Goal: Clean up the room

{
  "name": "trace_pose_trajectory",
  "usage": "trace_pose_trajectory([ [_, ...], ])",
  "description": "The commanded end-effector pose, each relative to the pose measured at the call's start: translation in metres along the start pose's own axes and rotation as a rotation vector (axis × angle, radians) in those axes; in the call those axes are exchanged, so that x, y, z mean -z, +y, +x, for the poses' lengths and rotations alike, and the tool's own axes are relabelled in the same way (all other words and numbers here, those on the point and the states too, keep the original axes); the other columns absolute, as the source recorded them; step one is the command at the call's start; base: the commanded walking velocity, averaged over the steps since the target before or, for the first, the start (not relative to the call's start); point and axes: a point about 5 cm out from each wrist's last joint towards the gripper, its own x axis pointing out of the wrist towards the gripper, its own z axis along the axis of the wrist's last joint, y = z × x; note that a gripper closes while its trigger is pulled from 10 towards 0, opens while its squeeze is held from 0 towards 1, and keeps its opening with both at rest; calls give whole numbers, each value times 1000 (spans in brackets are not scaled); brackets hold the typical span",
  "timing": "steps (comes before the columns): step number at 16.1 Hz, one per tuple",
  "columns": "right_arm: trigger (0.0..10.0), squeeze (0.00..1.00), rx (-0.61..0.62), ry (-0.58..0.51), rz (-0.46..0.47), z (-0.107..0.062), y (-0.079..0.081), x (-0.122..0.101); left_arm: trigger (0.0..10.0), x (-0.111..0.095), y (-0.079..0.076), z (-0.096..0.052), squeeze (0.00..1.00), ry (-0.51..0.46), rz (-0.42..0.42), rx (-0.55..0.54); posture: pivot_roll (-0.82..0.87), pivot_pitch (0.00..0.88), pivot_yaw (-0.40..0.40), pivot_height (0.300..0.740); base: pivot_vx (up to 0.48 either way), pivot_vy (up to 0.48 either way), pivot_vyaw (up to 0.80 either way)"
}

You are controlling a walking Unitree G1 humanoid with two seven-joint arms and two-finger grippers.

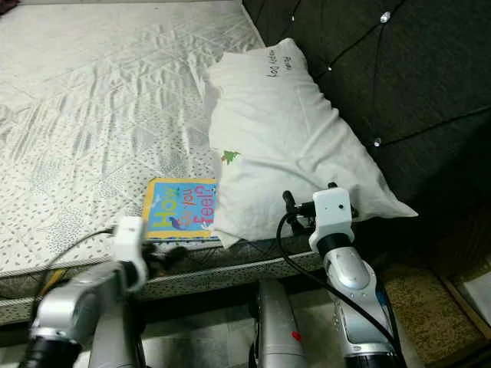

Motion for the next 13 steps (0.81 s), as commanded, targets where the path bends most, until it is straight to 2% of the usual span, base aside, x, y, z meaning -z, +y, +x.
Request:
trace_pose_trajectory([
  [1,10000,0,12,1,0,1,-3,1,10000,1,-10,-2,0,7,16,26,-10,116,-51,527,0,0,0],
  [3,10000,0,8,-5,7,4,1,1,10000,1,-28,-5,0,7,45,78,1,107,-48,527,0,0,0],
  [4,10000,0,8,-7,11,5,1,1,10000,1,-32,-7,0,5,69,84,3,105,-47,527,0,0,0],
  [6,10000,0,6,-21,25,9,4,-2,10000,-3,-35,-12,0,-51,183,47,10,92,-42,527,0,0,0],
  [7,10000,0,5,-29,31,10,6,-3,10000,-19,-37,-19,0,-227,216,-17,15,83,-41,527,0,0,0],
  [8,10000,0,-4,-30,53,12,13,-2,10000,-34,-32,-31,0,-421,144,-131,29,58,-37,527,0,0,0],
  [9,10000,0,-11,-32,63,13,16,-1,10000,-37,-29,-36,0,-478,139,-171,29,58,-37,527,0,0,0],
  [10,10000,0,-22,-38,74,15,20,-2,10000,-38,-26,-40,0,-507,194,-212,37,36,-34,527,0,0,0],
  [13,10000,0,-48,-75,116,30,37,-10,10000,-46,-5,-58,0,-671,239,-387,61,0,-26,527,0,0,0],
])
